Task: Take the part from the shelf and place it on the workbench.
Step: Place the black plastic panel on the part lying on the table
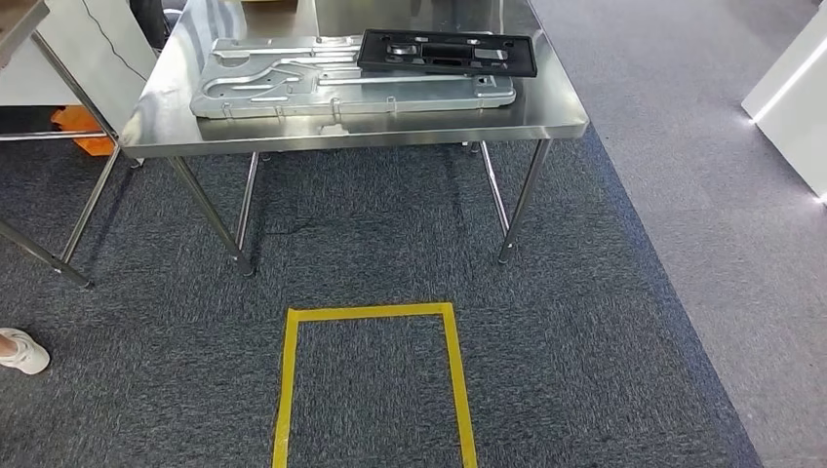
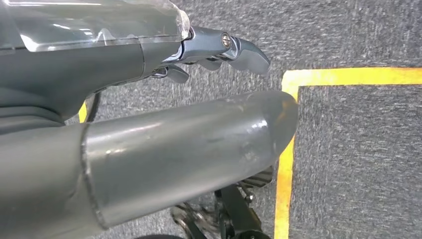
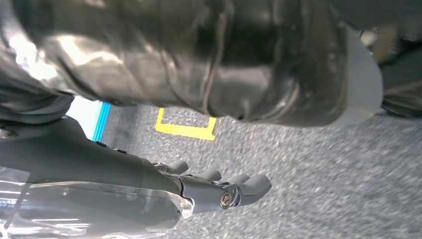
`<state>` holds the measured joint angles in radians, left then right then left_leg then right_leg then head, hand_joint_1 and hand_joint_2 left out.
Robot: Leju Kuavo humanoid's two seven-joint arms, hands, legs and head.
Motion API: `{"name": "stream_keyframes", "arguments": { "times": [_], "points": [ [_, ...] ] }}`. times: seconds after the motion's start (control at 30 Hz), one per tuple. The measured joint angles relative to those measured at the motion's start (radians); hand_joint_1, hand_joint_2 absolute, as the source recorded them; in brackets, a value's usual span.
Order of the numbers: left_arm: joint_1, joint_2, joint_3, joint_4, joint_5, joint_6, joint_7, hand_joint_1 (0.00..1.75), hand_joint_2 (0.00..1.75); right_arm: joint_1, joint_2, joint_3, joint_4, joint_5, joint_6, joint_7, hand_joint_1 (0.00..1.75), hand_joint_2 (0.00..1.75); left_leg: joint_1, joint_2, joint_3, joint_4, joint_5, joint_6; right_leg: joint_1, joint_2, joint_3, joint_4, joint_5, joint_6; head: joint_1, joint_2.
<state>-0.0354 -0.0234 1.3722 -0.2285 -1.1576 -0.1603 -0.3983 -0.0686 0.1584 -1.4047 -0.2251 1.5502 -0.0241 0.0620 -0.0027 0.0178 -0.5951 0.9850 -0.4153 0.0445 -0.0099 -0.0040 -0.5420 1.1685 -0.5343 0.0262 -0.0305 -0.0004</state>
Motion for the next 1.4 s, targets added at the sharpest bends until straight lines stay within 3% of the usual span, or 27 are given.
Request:
{"name": "stream_keyframes", "arguments": {
  "times": [0.07,0.13,0.2,0.27,0.33,0.37,0.4,0.43,0.5,0.57,0.6,0.63,0.7,0.77,0.83,0.87,0.9,0.97,1.03,1.07,1.13,1.17,1.23,1.27,1.33,1.37,1.4],
  "points": [
    [0.000,-0.006,0.000,0.000,0.005,0.002,-0.005,0.00,0.00,-0.002,-0.010,0.006,0.000,0.003,0.002,0.003,0.00,0.00,-0.002,0.000,-0.024,0.019,0.015,-0.008,0.003,0.000,0.109,-0.152,-0.015,-0.010,0.000,0.000],
    [0.000,-0.009,0.001,0.001,0.006,0.002,-0.006,0.00,0.00,-0.002,-0.016,0.009,0.000,0.004,0.001,0.003,0.00,0.00,-0.003,0.000,-0.033,0.024,0.032,-0.019,0.007,0.001,0.144,-0.218,-0.035,-0.023,0.000,0.000],
    [0.002,-0.012,0.001,0.001,0.006,0.002,-0.005,0.00,0.00,-0.002,-0.019,0.010,0.000,0.004,0.000,0.002,0.00,0.00,0.000,-0.003,-0.042,0.029,0.031,-0.032,0.004,-0.002,0.125,-0.218,-0.016,-0.038,0.000,0.000],
    [0.005,-0.014,0.001,0.002,0.005,0.004,0.000,0.00,0.00,-0.002,-0.022,0.012,0.000,0.004,-0.002,0.000,0.00,0.00,0.004,-0.008,-0.063,0.082,-0.046,-0.044,0.000,-0.008,0.097,-0.220,0.010,-0.051,0.000,0.000],
    [0.007,-0.017,0.002,0.002,0.005,0.007,0.006,0.00,0.00,0.000,-0.025,0.013,0.000,0.006,-0.004,0.001,0.00,0.00,0.010,-0.009,-0.089,0.202,-0.153,-0.055,0.000,-0.011,0.062,-0.216,0.037,-0.056,0.000,0.000],
    [0.007,-0.018,0.002,0.002,0.006,0.008,0.006,0.00,0.00,0.001,-0.026,0.014,0.000,0.008,-0.003,0.004,0.00,0.00,0.012,-0.009,-0.095,0.263,-0.177,-0.058,0.000,-0.011,0.042,-0.212,0.050,-0.054,0.000,0.000],
    [0.007,-0.019,0.003,0.002,0.007,0.009,0.005,0.00,0.00,0.002,-0.028,0.015,0.000,0.010,-0.003,0.008,0.00,0.00,0.014,-0.009,-0.091,0.304,-0.174,-0.061,0.000,-0.011,0.020,-0.205,0.062,-0.052,0.000,0.000],
    [0.007,-0.021,0.004,0.003,0.008,0.010,0.002,0.00,0.00,0.003,-0.030,0.016,0.000,0.011,-0.002,0.013,0.00,0.00,0.016,-0.009,-0.071,0.313,-0.148,-0.063,-0.001,-0.011,-0.002,-0.197,0.072,-0.050,0.000,0.000],
    [0.005,-0.024,0.007,0.003,0.009,0.012,-0.001,0.00,0.00,0.002,-0.032,0.017,0.000,0.011,-0.002,0.017,0.00,0.00,0.019,-0.010,0.022,0.228,-0.099,-0.061,-0.002,-0.011,-0.042,-0.177,0.089,-0.042,0.000,0.000],
    [0.001,-0.025,0.009,0.003,0.009,0.013,-0.003,0.00,0.00,0.002,-0.033,0.018,0.000,0.011,-0.002,0.020,0.00,0.00,0.016,-0.013,0.138,0.072,-0.119,-0.053,-0.001,-0.010,-0.068,-0.159,0.104,-0.031,0.000,0.000],
    [-0.002,-0.026,0.009,0.003,0.009,0.014,-0.005,0.00,0.00,0.002,-0.034,0.018,0.000,0.011,-0.002,0.021,0.00,0.00,0.014,-0.014,0.172,0.019,-0.137,-0.048,0.000,-0.010,-0.073,-0.154,0.112,-0.025,0.000,0.000],
    [-0.002,-0.027,0.010,0.003,0.010,0.014,-0.006,0.00,0.00,0.003,-0.035,0.018,0.000,0.012,-0.003,0.023,0.00,0.00,0.011,-0.014,0.185,-0.010,-0.147,-0.042,0.000,-0.010,-0.077,-0.154,0.122,-0.018,0.000,0.000],
    [0.000,-0.030,0.013,0.003,0.010,0.014,-0.010,0.00,0.00,0.005,-0.040,0.018,0.000,0.012,-0.006,0.026,0.00,0.00,0.009,-0.010,0.172,-0.016,-0.133,-0.026,-0.004,-0.009,-0.084,-0.153,0.130,-0.005,0.000,0.000],
    [0.001,-0.034,0.016,0.003,0.012,0.015,-0.014,0.00,0.00,0.009,-0.046,0.018,0.000,0.007,-0.012,0.007,0.00,0.00,0.010,-0.005,0.147,-0.018,-0.107,-0.007,-0.007,-0.003,-0.104,-0.106,0.064,0.002,0.000,0.000],
    [0.000,-0.037,0.019,0.003,0.015,0.016,-0.017,0.00,0.00,0.013,-0.049,0.018,0.000,-0.003,-0.018,-0.020,0.00,0.00,0.007,-0.003,0.112,-0.017,-0.080,0.004,-0.008,0.000,-0.134,0.011,-0.046,0.004,0.000,0.000],
    [0.001,-0.038,0.020,0.003,0.016,0.016,-0.018,0.00,0.00,0.014,-0.051,0.018,0.000,-0.006,-0.020,-0.028,0.00,0.00,0.004,-0.003,0.095,-0.016,-0.066,0.006,-0.008,0.001,-0.145,0.074,-0.079,0.006,0.000,0.000],
    [0.002,-0.039,0.021,0.003,0.016,0.016,-0.018,0.00,0.00,0.015,-0.053,0.018,0.000,-0.008,-0.021,-0.031,0.00,0.00,0.001,-0.002,0.077,-0.014,-0.053,0.006,-0.007,0.001,-0.146,0.117,-0.082,0.006,0.000,0.000],
    [0.002,-0.041,0.024,0.003,0.017,0.017,-0.018,0.00,0.00,0.016,-0.058,0.018,0.000,-0.008,-0.022,-0.032,0.00,0.00,-0.004,-0.001,0.041,-0.006,-0.030,0.004,-0.005,0.001,-0.099,0.107,-0.030,0.000,0.000,0.000],
    [0.001,-0.045,0.026,0.004,0.017,0.017,-0.018,0.00,0.00,0.015,-0.063,0.018,0.000,-0.008,-0.022,-0.032,0.00,0.00,-0.007,-0.002,0.010,0.005,-0.012,0.000,0.003,0.001,0.014,-0.024,0.005,-0.014,0.000,0.000],
    [0.001,-0.047,0.026,0.004,0.017,0.017,-0.019,0.00,0.00,0.014,-0.065,0.018,0.000,-0.008,-0.022,-0.032,0.00,0.44,-0.009,-0.003,-0.001,0.011,-0.004,-0.003,0.006,0.001,0.074,-0.106,-0.001,-0.021,0.000,0.000],
    [0.001,-0.049,0.026,0.004,0.017,0.017,-0.019,0.00,0.00,0.013,-0.067,0.018,0.000,-0.008,-0.022,-0.033,0.00,1.31,-0.012,-0.002,-0.014,0.018,0.012,-0.012,0.013,0.001,0.134,-0.205,-0.025,-0.031,0.000,0.000],
    [0.001,-0.049,0.027,0.004,0.017,0.017,-0.019,0.00,0.00,0.013,-0.067,0.018,0.000,-0.009,-0.022,-0.034,0.00,1.31,-0.012,-0.001,-0.019,0.018,0.019,-0.018,0.012,0.001,0.133,-0.220,-0.026,-0.036,0.000,0.000],
    [0.002,-0.049,0.027,0.004,0.018,0.017,-0.020,0.00,0.00,0.015,-0.067,0.018,0.000,-0.016,-0.021,-0.045,0.00,0.44,-0.008,-0.004,-0.030,0.033,0.002,-0.031,0.008,0.000,0.117,-0.222,-0.008,-0.048,0.000,0.000],
    [0.003,-0.049,0.027,0.004,0.018,0.018,-0.021,0.00,0.00,0.016,-0.067,0.017,0.000,-0.027,-0.018,-0.059,0.00,0.00,-0.006,-0.007,-0.042,0.064,-0.036,-0.037,0.005,0.000,0.107,-0.223,0.006,-0.054,0.000,0.000],
    [0.007,-0.051,0.027,0.004,0.019,0.019,-0.025,0.00,0.00,0.016,-0.066,0.013,0.000,-0.054,-0.002,-0.098,0.00,0.00,0.000,-0.010,-0.075,0.175,-0.141,-0.048,0.004,0.003,0.078,-0.219,0.029,-0.058,0.000,0.000],
    [0.008,-0.051,0.027,0.004,0.018,0.019,-0.026,0.00,0.00,0.016,-0.066,0.011,0.000,-0.065,0.009,-0.117,0.00,0.00,0.003,-0.010,-0.090,0.240,-0.179,-0.053,0.004,0.007,0.060,-0.214,0.040,-0.058,0.000,0.000],
    [0.008,-0.051,0.027,0.004,0.017,0.020,-0.027,0.00,0.00,0.016,-0.066,0.009,0.000,-0.068,0.018,-0.129,0.00,0.00,0.006,-0.010,-0.093,0.286,-0.191,-0.056,0.004,0.010,0.040,-0.207,0.049,-0.056,0.000,0.000]
  ]
}}
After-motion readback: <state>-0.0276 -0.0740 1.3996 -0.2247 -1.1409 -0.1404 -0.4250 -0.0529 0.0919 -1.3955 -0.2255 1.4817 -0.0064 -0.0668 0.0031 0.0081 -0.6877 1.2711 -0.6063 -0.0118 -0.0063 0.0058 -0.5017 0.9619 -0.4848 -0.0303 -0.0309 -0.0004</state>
